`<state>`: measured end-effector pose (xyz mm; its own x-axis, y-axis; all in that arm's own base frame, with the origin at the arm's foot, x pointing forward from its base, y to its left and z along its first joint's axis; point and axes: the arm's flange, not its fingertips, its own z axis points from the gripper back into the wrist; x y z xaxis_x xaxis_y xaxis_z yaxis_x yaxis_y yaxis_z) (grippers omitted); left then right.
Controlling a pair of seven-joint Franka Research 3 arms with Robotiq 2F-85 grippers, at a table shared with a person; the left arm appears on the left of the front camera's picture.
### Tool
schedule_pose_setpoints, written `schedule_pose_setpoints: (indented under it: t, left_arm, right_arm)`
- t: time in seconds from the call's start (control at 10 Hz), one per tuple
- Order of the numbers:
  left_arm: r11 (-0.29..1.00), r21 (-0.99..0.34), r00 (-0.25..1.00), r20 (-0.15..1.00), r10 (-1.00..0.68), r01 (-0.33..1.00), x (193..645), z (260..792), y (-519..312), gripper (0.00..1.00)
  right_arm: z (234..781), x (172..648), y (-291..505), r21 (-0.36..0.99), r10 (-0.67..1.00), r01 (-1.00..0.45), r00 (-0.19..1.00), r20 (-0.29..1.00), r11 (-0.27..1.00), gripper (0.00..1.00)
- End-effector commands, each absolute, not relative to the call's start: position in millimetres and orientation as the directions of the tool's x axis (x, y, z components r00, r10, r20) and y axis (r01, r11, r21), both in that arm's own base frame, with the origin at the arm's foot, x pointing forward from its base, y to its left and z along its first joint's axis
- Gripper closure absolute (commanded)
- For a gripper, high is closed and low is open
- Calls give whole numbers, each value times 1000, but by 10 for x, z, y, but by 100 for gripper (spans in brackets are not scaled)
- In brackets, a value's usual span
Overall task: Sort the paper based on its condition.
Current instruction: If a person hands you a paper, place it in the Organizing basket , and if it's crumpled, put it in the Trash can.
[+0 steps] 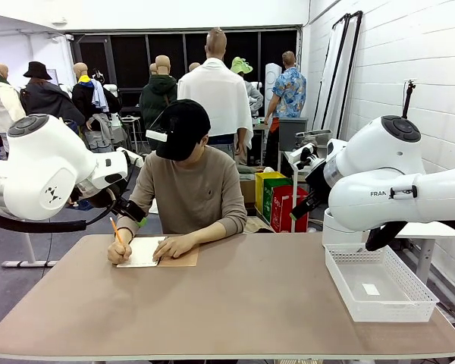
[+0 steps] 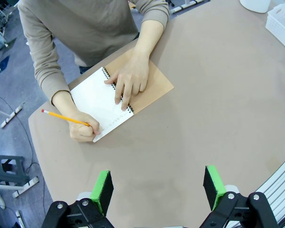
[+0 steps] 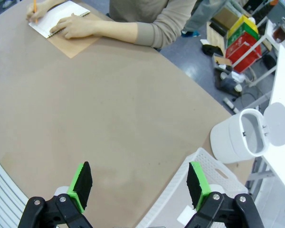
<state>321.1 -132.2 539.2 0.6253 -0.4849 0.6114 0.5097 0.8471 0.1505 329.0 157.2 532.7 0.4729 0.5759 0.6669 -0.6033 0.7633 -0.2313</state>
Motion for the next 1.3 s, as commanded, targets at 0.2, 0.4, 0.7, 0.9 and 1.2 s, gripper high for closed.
schedule_pose_setpoints:
  t: [0.2,0.4,0.7,0.9,1.2]
  left_arm:
    - [848,149,626,612,-483,509,3212,5394,-1316,0]
    - [848,149,626,612,-483,509,3212,5394,-1316,0]
    - [848,149,626,612,-483,509,3212,5394,-1316,0]
    - [848,149,626,612,-483,509,3212,5394,-1316,0]
    - [848,149,626,612,-483,509,3212,5394,-1316,0]
  right_arm:
    - [5327,3290,1570,-231,576,-603,473,667,763,0]
    - [5327,3290,1570,-231,576,-603,473,667,763,0]
    - [5327,3290,1570,-231,576,-603,473,667,763,0]
    - [5327,3290,1570,-231,576,-603,473,667,763,0]
    - [5327,3290,1570,-231,576,-603,473,667,763,0]
